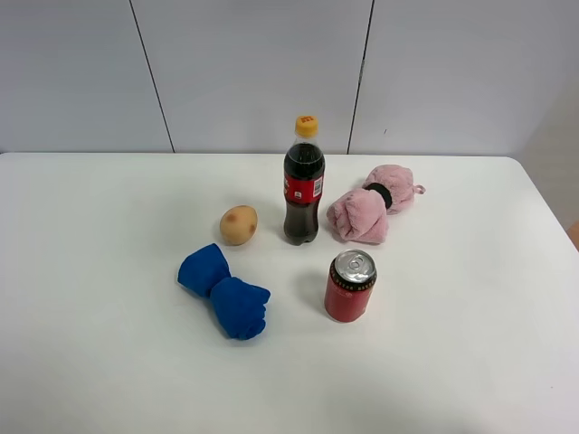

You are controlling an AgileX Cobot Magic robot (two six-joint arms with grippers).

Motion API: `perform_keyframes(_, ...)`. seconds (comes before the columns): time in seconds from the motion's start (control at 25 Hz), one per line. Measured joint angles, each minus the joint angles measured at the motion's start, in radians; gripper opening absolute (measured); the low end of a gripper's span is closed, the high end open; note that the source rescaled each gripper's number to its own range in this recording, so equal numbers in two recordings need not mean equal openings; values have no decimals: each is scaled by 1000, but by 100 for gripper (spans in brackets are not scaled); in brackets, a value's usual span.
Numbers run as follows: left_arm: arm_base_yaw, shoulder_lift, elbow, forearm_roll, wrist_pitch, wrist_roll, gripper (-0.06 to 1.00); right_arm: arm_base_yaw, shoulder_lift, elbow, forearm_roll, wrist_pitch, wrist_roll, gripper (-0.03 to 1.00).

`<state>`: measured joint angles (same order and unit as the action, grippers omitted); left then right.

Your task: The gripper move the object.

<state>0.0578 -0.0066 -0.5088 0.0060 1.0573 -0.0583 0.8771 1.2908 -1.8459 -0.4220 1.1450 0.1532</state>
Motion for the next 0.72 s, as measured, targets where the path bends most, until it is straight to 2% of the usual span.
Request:
perform_keyframes(0.12,0,0,0,0,0,0,100,0,-60,1,-19,62,-23,100)
perform_keyframes(0.36,0,0,0,0,0,0,100,-21,-218,7,-54,72,-48,100)
perform_keyframes(0.48,0,0,0,0,0,0,100,-131,-311,7,-27,72,-45,100)
perform_keyframes(0.6,0,0,0,0,0,0,100,-311,-403,33,51,72,-59,100)
perform_keyframes(0.72,0,0,0,0,0,0,100,-511,-505,124,148,73,-113,100)
